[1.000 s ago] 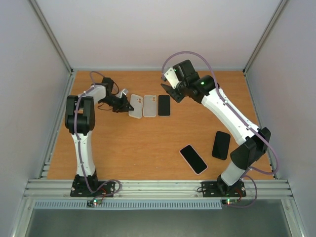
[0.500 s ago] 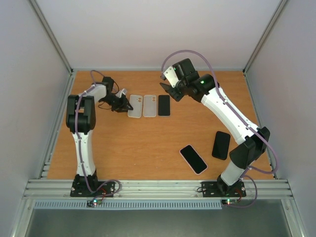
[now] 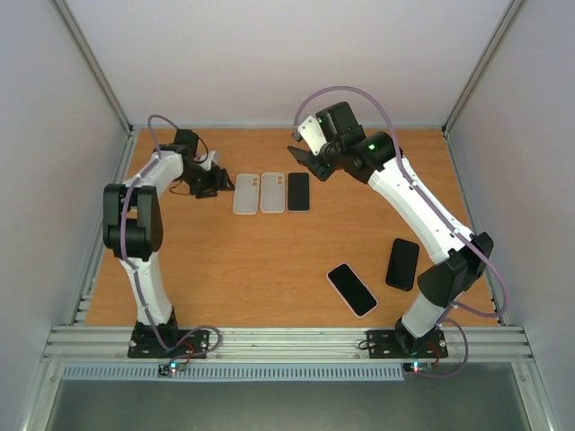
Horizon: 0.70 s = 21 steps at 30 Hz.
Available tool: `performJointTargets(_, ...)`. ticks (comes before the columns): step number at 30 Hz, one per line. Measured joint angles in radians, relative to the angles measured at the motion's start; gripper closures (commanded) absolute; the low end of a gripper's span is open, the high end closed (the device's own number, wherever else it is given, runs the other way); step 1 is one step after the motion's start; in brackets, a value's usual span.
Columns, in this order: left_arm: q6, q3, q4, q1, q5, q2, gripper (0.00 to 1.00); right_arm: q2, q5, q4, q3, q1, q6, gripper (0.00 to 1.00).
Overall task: Take the phone out of the phone case
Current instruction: Place the phone case at the center of the board, then place the phone at the center of the board.
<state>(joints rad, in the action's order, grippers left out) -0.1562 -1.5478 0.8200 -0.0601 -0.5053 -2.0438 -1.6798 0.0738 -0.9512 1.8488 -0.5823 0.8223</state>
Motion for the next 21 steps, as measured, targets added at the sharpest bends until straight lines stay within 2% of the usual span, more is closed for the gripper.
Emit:
performJointTargets(8,-0.013,0.004,0.021,0.004,-0.039,0.248,0.3,0.017,-0.009,0.001,0.0,-0.001,0.014,0.99)
performJointTargets(14,-0.068,-0.006,0.025,0.022,-0.208,0.38,0.3,0.05,-0.009,0.026,0.0,-0.012,0.085,0.99)
performJointTargets(18,-0.182,-0.003,-0.036,0.026,-0.351,0.443,0.28,0.052,0.028,0.09,0.0,-0.054,0.166,0.99)
performJointTargets(21,-0.299,0.019,-0.128,0.026,-0.435,0.474,0.22,0.052,0.118,0.174,-0.012,-0.121,0.257,0.99)
